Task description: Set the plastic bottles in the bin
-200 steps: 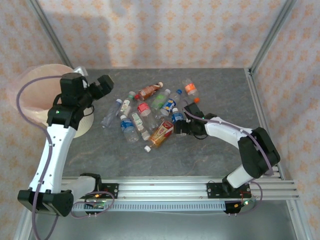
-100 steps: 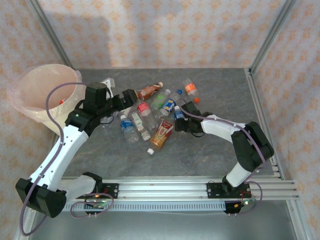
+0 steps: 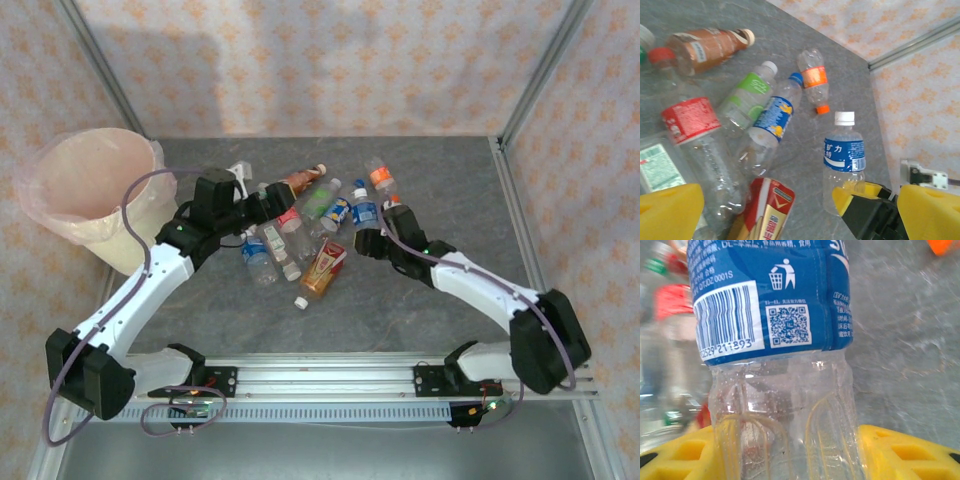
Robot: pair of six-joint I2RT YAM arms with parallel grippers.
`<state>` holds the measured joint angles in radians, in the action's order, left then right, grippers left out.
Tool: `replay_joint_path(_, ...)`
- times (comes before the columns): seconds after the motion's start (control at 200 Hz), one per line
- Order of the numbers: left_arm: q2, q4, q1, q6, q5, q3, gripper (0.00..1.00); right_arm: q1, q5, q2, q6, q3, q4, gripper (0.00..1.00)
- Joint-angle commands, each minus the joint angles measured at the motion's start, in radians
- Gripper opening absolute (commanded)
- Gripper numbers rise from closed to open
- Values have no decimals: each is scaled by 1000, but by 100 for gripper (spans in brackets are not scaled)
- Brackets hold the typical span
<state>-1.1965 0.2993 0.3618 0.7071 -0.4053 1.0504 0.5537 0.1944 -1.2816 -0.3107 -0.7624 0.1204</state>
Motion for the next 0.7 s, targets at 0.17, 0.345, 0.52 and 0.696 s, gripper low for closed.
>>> replay_joint_path(0.17, -66, -277, 57, 105, -135, -57, 100, 9, 271, 119, -22, 35, -224, 52)
replay_joint_path(0.345, -115, -343, 110, 116, -167, -38, 100, 23, 353, 122, -51, 12, -267, 52)
replay_joint_path(0.52, -154, -359, 146, 122, -145, -12, 100, 52, 404, 103, -65, -16, -311, 52)
replay_joint_path(0.696, -188, -352, 162, 125, -116, 16, 100, 101, 422, 54, -42, -64, -319, 52)
